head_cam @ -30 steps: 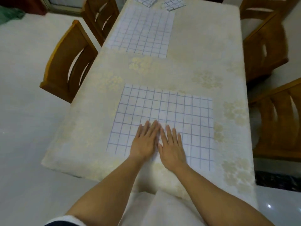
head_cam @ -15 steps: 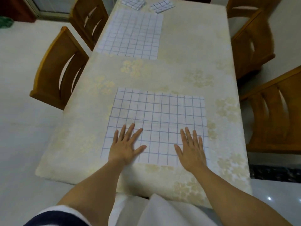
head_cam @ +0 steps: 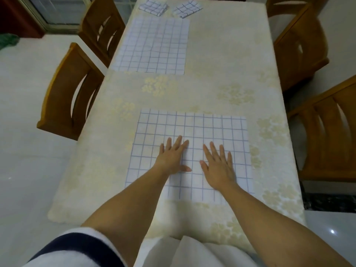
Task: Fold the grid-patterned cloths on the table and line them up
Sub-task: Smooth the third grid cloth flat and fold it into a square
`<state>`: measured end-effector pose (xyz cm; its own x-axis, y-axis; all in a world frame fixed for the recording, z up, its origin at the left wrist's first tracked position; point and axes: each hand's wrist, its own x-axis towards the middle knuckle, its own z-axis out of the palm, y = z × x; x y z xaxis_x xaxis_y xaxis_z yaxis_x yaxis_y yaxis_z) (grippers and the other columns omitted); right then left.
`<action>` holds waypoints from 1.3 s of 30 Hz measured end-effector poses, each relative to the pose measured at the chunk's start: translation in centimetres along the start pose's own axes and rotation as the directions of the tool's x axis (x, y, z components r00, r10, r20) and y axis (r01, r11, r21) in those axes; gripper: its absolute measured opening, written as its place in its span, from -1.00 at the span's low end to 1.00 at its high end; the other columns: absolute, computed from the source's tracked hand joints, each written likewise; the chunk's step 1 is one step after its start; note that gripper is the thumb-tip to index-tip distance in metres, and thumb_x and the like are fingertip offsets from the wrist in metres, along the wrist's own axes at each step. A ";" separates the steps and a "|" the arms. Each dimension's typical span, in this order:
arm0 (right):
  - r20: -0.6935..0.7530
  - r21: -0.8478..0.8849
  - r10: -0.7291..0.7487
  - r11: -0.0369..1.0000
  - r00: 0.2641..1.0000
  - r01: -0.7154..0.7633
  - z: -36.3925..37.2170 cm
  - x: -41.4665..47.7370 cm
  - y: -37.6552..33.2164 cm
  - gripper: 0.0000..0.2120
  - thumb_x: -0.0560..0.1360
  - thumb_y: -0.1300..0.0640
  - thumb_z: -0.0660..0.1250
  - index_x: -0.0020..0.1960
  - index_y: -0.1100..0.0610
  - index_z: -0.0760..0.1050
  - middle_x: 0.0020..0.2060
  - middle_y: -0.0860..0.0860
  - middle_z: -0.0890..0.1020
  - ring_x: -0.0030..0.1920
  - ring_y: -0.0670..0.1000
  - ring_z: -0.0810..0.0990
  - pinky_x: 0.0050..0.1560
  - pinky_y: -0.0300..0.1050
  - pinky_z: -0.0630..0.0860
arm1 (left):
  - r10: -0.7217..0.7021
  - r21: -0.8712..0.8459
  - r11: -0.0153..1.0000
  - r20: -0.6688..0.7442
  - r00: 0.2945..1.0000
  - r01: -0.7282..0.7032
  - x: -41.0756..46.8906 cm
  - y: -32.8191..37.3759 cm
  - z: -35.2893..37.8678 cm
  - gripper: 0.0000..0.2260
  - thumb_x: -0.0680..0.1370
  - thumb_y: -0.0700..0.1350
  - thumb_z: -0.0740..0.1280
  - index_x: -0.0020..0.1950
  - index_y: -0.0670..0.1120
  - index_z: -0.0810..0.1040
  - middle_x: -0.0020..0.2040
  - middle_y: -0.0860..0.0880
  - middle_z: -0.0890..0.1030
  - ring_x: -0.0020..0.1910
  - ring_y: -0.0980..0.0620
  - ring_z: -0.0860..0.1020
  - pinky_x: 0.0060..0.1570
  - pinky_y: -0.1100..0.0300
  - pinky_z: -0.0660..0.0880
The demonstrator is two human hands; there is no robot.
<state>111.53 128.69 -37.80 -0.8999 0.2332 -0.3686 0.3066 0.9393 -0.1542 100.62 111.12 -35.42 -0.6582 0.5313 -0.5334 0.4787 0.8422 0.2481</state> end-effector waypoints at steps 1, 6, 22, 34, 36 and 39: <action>-0.015 0.003 0.025 1.000 1.000 -0.025 0.1 0.0 0.8 -0.40 0.64 -0.27 -0.22 0.59 -0.12 -0.33 0.57 -0.09 -0.32 0.57 0.07 -0.35 0.55 0.17 -0.26 | -0.021 0.002 1.000 0.039 0.999 0.021 0.3 0.0 -0.3 0.06 0.46 0.35 0.40 0.64 0.12 -0.30 0.62 0.03 -0.39 0.59 -0.22 -0.34 0.55 -0.30 -0.22; -0.051 0.154 0.268 0.954 0.962 -0.258 -0.7 -0.2 6.0 -0.21 0.58 -0.38 -0.07 0.62 0.02 -0.24 0.60 0.07 -0.23 0.59 0.09 -0.26 0.56 0.06 -0.25 | -0.074 0.108 0.993 0.176 0.982 0.056 0.9 0.2 -0.9 0.29 0.28 0.43 0.49 0.56 0.16 -0.47 0.54 0.00 -0.54 0.54 -0.30 -0.43 0.42 -0.53 -0.18; 0.167 0.644 0.529 0.581 0.832 -0.498 -6.0 -0.6 9.1 -0.59 0.57 -0.08 0.32 -0.35 0.14 0.43 -0.40 0.10 0.50 -0.33 0.10 0.49 -0.27 -0.10 0.34 | -0.185 0.130 0.980 0.281 0.942 0.153 1.3 2.2 -1.8 0.42 0.20 0.34 0.60 0.46 0.19 -0.61 0.42 -0.03 -0.68 0.47 -0.37 -0.51 0.32 -0.65 -0.10; -0.039 0.673 0.448 0.672 0.893 -0.308 -8.0 -5.3 7.8 -0.56 0.67 0.08 0.17 -0.26 0.37 0.41 -0.44 0.15 0.48 -0.39 0.12 0.45 -0.39 -0.13 0.32 | -0.239 0.138 0.969 0.327 0.914 0.203 2.0 3.0 -2.4 0.48 0.17 0.28 0.64 0.40 0.18 -0.67 0.34 -0.05 -0.75 0.40 -0.44 -0.56 0.26 -0.69 -0.10; -0.056 0.687 0.388 0.684 0.920 -0.247 -9.0 -5.6 6.6 -0.63 0.67 0.08 0.16 -0.13 0.34 0.52 -0.31 0.23 0.59 -0.25 0.24 0.58 -0.26 -0.06 0.49 | -0.250 0.142 0.966 0.330 0.910 0.214 2.2 3.1 -2.5 0.49 0.16 0.27 0.65 0.38 0.18 -0.69 0.32 -0.06 -0.77 0.38 -0.45 -0.57 0.25 -0.69 -0.11; -0.076 0.725 0.369 0.658 0.926 -0.203 -10.9 -5.4 4.9 -0.66 0.68 0.09 0.16 0.30 0.29 0.52 0.13 0.20 0.65 0.14 0.18 0.60 0.18 -0.03 0.51 | -0.267 0.138 0.963 0.335 0.904 0.233 2.5 3.3 -2.6 0.50 0.15 0.26 0.66 0.36 0.18 -0.70 0.28 -0.06 -0.79 0.36 -0.46 -0.59 0.24 -0.70 -0.11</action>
<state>114.53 134.74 -26.60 -0.7436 0.5820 -0.3290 0.6096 0.3881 -0.6912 99.05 115.42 -33.84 -0.5278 0.2246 -0.8191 0.3879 0.9217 0.0028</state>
